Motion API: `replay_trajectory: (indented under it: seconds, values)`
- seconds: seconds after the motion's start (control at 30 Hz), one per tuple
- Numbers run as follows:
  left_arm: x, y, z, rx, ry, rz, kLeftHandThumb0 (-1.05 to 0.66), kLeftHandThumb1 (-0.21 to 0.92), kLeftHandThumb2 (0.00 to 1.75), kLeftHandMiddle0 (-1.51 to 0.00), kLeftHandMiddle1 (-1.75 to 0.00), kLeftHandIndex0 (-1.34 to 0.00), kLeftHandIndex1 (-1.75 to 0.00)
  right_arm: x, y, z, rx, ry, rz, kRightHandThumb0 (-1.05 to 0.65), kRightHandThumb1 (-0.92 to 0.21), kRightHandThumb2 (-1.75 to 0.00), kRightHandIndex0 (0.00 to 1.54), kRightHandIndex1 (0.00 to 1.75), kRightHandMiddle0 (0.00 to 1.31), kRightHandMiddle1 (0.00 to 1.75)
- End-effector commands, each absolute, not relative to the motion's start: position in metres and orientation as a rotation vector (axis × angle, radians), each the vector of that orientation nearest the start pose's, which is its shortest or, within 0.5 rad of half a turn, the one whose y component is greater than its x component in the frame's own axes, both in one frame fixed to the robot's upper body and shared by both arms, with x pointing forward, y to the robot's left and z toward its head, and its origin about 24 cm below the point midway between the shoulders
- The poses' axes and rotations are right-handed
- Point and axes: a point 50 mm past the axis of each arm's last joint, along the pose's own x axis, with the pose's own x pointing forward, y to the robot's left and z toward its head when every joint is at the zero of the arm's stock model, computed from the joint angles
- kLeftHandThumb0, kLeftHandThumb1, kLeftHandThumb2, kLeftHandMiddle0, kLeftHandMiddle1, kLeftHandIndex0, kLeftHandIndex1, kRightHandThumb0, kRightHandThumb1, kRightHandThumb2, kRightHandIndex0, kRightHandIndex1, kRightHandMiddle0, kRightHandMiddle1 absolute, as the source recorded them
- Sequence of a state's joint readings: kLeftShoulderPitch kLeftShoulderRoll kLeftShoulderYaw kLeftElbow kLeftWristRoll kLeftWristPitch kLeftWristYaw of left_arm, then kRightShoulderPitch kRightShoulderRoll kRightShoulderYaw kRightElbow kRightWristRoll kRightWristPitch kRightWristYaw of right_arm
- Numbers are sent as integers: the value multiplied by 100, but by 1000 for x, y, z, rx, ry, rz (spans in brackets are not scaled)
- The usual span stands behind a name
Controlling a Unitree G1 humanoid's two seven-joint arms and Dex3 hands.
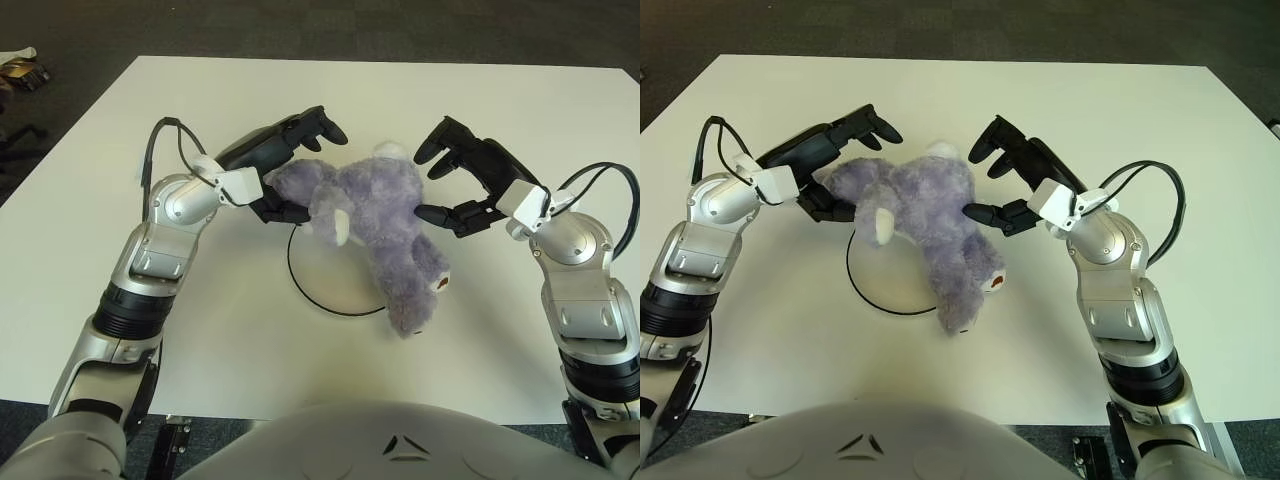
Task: Put the doll into the plate.
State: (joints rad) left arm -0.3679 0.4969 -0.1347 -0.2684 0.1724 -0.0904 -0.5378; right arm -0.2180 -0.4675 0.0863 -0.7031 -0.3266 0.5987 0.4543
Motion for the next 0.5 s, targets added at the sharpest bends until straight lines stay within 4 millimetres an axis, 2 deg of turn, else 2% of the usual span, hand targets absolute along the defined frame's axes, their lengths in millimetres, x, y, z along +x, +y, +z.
replay_trajectory:
  seconds: [0.0, 0.17, 0.3, 0.47]
  values:
    - [274, 136, 188, 806, -521, -676, -39, 14, 110, -1, -97, 0, -98, 243, -162, 193, -768, -199, 298, -73, -41, -83, 15, 101, 0, 130]
    - [274, 136, 193, 764, -478, -704, -34, 13, 111, 0, -80, 0, -93, 250, -170, 204, -815, -211, 270, -76, -49, -76, 15, 99, 0, 123]
    - [275, 139, 197, 747, -453, -716, -31, 12, 112, 0, -71, 0, -92, 249, -173, 207, -811, -197, 255, -75, -51, -75, 15, 99, 0, 120]
    - [277, 142, 202, 707, -429, -714, -25, 9, 115, 0, -54, 0, -90, 248, -181, 210, -800, -160, 225, -78, -59, -67, 14, 99, 0, 114]
